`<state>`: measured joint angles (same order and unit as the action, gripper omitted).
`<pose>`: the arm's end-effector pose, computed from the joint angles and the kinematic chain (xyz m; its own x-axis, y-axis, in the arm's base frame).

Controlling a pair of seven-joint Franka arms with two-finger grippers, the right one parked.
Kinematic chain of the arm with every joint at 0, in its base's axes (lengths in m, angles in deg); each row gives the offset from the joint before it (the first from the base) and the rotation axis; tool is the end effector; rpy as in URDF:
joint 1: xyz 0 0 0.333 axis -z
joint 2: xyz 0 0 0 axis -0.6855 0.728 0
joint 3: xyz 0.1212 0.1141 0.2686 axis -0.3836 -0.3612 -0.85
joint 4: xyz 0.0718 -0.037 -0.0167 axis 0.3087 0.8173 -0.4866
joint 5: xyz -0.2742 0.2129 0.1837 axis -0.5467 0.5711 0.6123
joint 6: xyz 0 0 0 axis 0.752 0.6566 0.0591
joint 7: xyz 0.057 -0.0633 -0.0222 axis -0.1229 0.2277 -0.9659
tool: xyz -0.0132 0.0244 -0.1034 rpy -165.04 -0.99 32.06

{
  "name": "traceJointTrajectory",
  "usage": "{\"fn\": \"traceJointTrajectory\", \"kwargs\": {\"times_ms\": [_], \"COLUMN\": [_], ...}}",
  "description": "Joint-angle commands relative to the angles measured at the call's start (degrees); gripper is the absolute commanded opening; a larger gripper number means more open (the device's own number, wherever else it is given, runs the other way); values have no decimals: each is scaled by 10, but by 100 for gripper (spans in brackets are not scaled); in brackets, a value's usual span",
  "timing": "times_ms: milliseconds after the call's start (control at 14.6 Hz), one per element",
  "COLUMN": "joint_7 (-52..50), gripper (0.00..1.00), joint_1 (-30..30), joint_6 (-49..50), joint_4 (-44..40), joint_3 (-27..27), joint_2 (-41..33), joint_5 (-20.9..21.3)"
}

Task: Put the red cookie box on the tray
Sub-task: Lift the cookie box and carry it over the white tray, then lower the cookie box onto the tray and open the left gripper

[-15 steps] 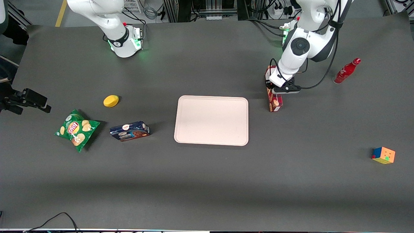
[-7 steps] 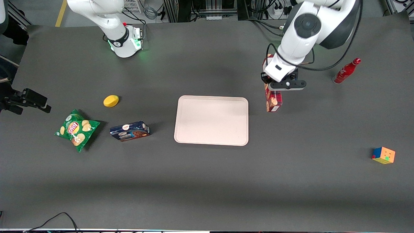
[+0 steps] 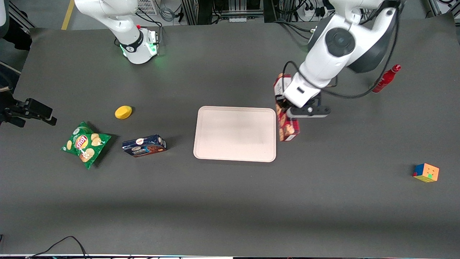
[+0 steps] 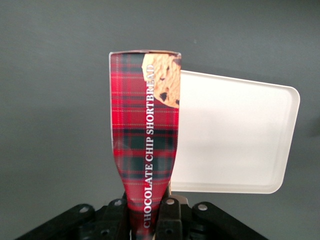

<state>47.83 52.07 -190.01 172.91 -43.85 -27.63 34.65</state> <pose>0.4880 -0.3119 0.4384 0.9970 0.0766 -0.0059 0.0764 -0.9825 0.1700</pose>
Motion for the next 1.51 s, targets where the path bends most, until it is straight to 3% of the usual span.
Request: {"fn": "traceJointTrajectory", "kwargs": {"times_ms": [0, 137, 549, 1098, 1235, 1304, 1441], "joint_7": [-91, -141, -236, -242, -242, -241, -240], "gripper": [14, 14, 14, 15, 25, 36, 72], "joint_1": [52, 74, 105, 128, 129, 135, 136], "joint_6": [-39, -61, -142, -189, -190, -191, -192], "joint_4": [-25, -25, -24, -25, -25, -25, -26], "joint_3": [2, 1, -10, -44, -50, -56, -61], "joint_2": [76, 114, 203, 243, 244, 245, 247], "joint_5": [81, 141, 255, 282, 283, 283, 283]}}
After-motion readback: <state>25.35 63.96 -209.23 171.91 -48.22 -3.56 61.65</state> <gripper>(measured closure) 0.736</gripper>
